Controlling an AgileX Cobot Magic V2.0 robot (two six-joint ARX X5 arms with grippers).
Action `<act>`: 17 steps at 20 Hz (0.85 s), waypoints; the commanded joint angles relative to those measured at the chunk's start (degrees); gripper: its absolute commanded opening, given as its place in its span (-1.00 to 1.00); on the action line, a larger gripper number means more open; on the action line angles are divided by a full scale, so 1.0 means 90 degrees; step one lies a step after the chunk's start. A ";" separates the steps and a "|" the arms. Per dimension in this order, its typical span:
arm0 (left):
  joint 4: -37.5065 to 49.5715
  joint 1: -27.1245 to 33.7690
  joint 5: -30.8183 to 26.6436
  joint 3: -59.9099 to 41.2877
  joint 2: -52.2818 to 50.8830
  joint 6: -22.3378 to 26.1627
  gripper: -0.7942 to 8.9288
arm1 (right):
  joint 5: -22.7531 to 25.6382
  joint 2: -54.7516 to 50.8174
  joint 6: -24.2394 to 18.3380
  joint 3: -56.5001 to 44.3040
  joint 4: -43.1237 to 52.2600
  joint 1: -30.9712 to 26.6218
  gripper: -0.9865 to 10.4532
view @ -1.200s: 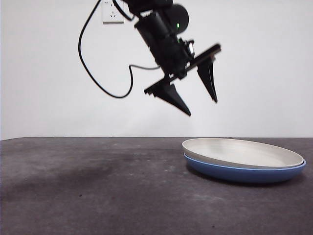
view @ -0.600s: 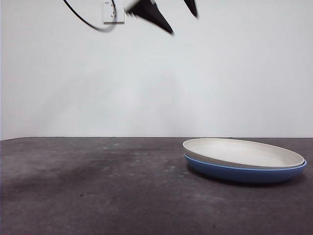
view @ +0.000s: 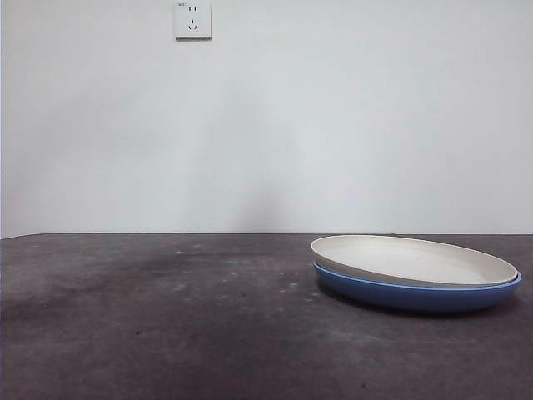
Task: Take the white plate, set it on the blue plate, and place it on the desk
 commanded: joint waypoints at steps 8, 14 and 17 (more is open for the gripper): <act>-0.0369 -0.0070 -0.0248 -0.3038 -0.2599 0.0296 -0.13 | -0.0034 0.0049 0.0039 0.0114 0.0056 0.0029 -0.15; -0.0367 -0.0491 -0.0255 -0.6263 -0.3619 0.0729 -0.13 | -0.0032 0.0049 0.0066 0.0114 0.0053 0.0112 -0.15; 0.0000 -0.0651 -0.0231 -0.7312 -0.3808 0.0826 -0.13 | -0.0034 0.0049 0.0066 0.0114 0.0046 0.0112 -0.15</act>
